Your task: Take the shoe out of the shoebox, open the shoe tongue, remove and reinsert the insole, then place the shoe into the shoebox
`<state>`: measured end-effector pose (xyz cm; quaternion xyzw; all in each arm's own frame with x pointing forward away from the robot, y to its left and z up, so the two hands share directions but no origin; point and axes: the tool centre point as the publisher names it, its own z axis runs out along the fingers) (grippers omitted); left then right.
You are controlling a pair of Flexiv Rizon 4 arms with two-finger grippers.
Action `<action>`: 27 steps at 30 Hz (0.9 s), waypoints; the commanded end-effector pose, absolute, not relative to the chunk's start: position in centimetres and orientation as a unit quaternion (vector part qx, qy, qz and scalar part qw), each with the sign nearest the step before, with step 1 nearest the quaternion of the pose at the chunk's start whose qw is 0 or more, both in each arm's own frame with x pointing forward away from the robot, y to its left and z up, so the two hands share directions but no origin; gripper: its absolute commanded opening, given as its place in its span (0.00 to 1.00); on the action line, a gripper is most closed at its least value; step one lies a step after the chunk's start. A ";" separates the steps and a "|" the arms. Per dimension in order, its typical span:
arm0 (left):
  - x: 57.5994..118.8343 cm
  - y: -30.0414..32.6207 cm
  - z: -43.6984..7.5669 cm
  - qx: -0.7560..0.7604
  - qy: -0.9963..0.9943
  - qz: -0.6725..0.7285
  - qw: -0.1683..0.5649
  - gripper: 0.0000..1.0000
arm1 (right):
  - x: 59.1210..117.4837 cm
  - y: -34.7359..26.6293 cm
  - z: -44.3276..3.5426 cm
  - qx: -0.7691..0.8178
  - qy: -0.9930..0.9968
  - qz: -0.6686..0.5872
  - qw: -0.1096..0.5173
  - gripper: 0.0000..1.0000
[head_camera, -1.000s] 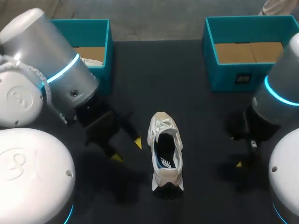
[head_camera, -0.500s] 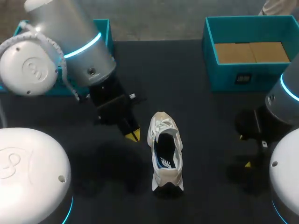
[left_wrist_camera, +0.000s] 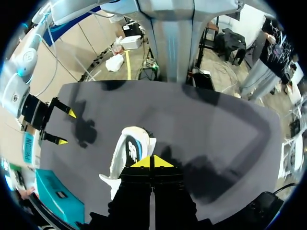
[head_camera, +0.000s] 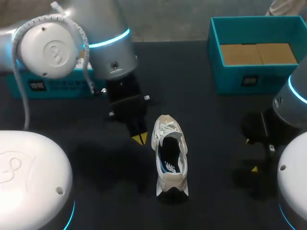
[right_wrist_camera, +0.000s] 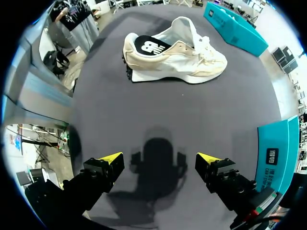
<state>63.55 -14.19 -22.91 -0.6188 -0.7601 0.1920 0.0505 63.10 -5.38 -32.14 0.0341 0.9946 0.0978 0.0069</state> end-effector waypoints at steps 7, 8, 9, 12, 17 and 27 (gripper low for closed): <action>63.9 -17.3 -23.8 -0.728 -0.665 0.132 0.102 0.00 | 62.9 -5.4 -32.2 0.034 0.995 0.097 0.008 1.00; 64.0 -17.4 -24.0 -0.737 -0.655 0.127 0.110 0.00 | 62.9 -5.4 -32.2 0.034 0.995 0.097 0.008 1.00; 64.0 -17.5 -24.2 -0.746 -0.643 0.125 0.115 0.00 | 62.9 -5.4 -32.2 0.034 0.995 0.097 0.008 1.00; 63.9 -17.9 -24.7 -0.765 -0.622 0.110 0.127 0.00 | 62.9 -5.4 -32.2 0.034 0.995 0.097 0.008 1.00; 63.5 -18.5 -25.4 -0.791 -0.587 0.100 0.139 0.00 | 62.9 -5.4 -32.2 0.034 0.995 0.097 0.008 1.00; 62.4 -19.3 -26.0 -0.808 -0.561 0.092 0.153 0.00 | 62.9 -5.4 -32.2 0.034 0.995 0.097 0.008 1.00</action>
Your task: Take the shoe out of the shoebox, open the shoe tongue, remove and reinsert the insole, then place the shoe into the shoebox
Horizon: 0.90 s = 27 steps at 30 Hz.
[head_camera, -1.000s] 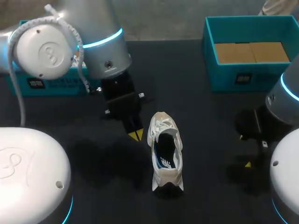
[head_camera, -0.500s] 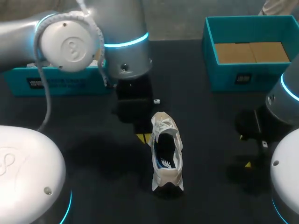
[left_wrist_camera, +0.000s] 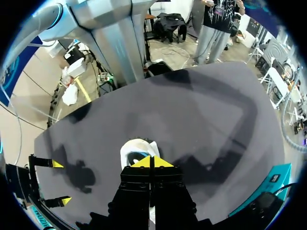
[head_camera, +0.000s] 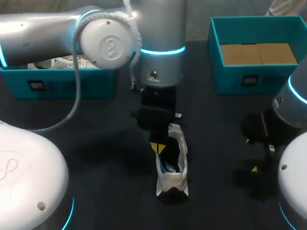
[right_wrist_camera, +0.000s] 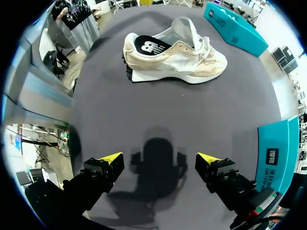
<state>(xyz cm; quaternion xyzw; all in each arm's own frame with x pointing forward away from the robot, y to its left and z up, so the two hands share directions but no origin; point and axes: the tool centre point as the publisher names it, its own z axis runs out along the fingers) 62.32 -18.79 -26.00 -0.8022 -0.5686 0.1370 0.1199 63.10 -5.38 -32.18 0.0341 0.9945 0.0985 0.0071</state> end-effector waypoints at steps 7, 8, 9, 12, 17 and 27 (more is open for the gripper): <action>62.4 -19.6 -27.0 -0.801 -0.568 0.095 0.161 0.00 | 62.9 -5.4 -32.2 0.034 0.995 0.097 0.008 1.00; 62.3 -19.7 -27.5 -0.801 -0.567 0.096 0.167 0.00 | 62.9 -5.4 -32.2 0.034 0.995 0.097 0.008 1.00; 62.2 -19.8 -27.9 -0.800 -0.568 0.096 0.168 0.00 | 62.9 -5.4 -32.2 0.034 0.995 0.097 0.008 1.00; 62.1 -19.6 -28.9 -0.795 -0.572 0.102 0.176 0.00 | 62.9 -5.4 -32.2 0.034 0.995 0.097 0.008 1.00; 61.7 -18.8 -30.2 -0.789 -0.581 0.097 0.174 0.00 | 62.9 -5.4 -32.2 0.034 0.995 0.097 0.008 1.00; 61.3 -18.4 -32.2 -0.773 -0.606 0.101 0.158 0.00 | 62.9 -5.4 -32.2 0.034 0.995 0.097 0.008 1.00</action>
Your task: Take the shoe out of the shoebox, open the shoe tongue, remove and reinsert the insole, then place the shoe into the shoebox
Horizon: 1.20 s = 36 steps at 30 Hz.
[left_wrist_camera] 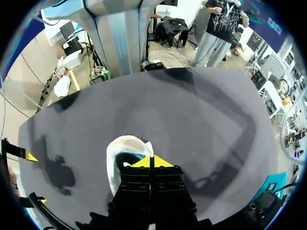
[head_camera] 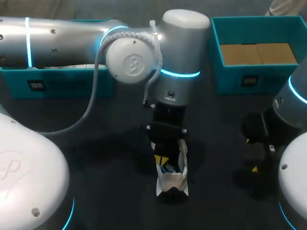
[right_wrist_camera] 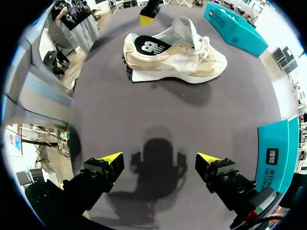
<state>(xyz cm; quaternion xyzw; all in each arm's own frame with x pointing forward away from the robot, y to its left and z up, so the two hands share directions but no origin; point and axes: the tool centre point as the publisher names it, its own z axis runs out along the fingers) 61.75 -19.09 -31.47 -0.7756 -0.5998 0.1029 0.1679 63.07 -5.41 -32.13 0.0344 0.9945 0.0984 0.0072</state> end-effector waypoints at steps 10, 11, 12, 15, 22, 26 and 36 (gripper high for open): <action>61.2 -18.3 -33.2 -0.763 -0.620 0.102 0.150 0.00 | 63.1 -6.9 -31.9 0.023 0.995 0.095 0.004 1.00; 61.2 -18.3 -33.3 -0.761 -0.623 0.104 0.148 0.00 | 63.1 -7.0 -31.8 0.016 0.995 0.094 0.003 1.00; 61.3 -18.3 -33.5 -0.761 -0.623 0.104 0.147 0.00 | 63.1 -7.2 -31.8 0.014 0.996 0.093 0.001 1.00; 61.5 -18.6 -33.7 -0.756 -0.630 0.111 0.141 0.00 | 63.1 -7.7 -31.8 0.013 0.996 0.090 0.000 1.00; 62.1 -19.3 -33.6 -0.749 -0.640 0.120 0.125 0.00 | 63.0 -8.4 -31.7 0.012 0.996 0.091 0.001 1.00; 62.1 -19.7 -34.1 -0.748 -0.641 0.118 0.123 0.00 | 63.0 -8.4 -31.7 0.012 0.996 0.091 0.001 1.00; 62.2 -20.0 -35.5 -0.743 -0.647 0.114 0.127 0.00 | 63.0 -8.4 -31.7 0.012 0.996 0.091 0.001 1.00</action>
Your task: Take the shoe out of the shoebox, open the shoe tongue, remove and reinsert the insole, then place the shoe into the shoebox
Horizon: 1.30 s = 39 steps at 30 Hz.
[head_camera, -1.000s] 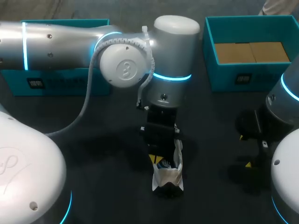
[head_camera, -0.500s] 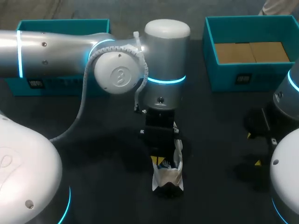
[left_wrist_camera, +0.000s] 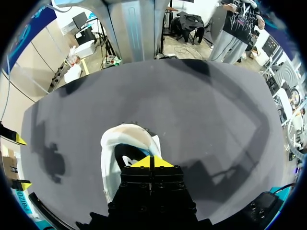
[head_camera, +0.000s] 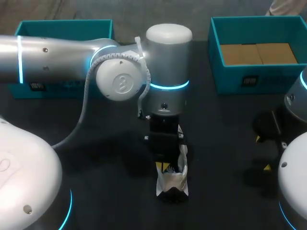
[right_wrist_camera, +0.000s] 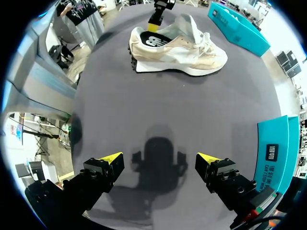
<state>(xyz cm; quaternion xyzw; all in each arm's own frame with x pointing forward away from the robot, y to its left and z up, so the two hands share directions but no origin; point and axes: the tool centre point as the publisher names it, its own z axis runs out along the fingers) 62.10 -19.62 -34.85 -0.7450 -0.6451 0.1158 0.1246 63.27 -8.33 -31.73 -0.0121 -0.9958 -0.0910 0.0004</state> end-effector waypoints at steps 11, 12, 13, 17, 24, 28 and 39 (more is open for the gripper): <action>61.9 -19.9 -37.1 -0.740 -0.648 0.105 0.148 0.00 | 63.0 -8.4 -31.7 -0.012 -0.996 -0.091 -0.001 1.00; 61.9 -19.9 -37.3 -0.740 -0.647 0.105 0.151 0.00 | 63.0 -8.4 -31.7 -0.012 -0.996 -0.091 -0.001 1.00; 61.9 -19.9 -37.4 -0.739 -0.648 0.102 0.154 0.00 | 63.0 -8.4 -31.7 -0.012 -0.996 -0.091 -0.001 1.00; 61.7 -19.9 -38.3 -0.739 -0.646 0.096 0.166 0.00 | 63.0 -8.4 -31.7 -0.012 -0.996 -0.091 -0.001 1.00; 61.5 -19.9 -39.5 -0.736 -0.649 0.095 0.167 0.00 | 63.0 -8.4 -31.7 -0.012 -0.996 -0.091 -0.001 1.00; 61.3 -20.0 -40.1 -0.736 -0.651 0.093 0.161 0.00 | 63.0 -8.4 -31.7 -0.012 -0.996 -0.091 -0.001 1.00; 61.9 -19.9 -39.4 -0.731 -0.666 0.104 0.102 0.00 | 63.0 -8.4 -31.7 -0.012 -0.996 -0.091 -0.001 1.00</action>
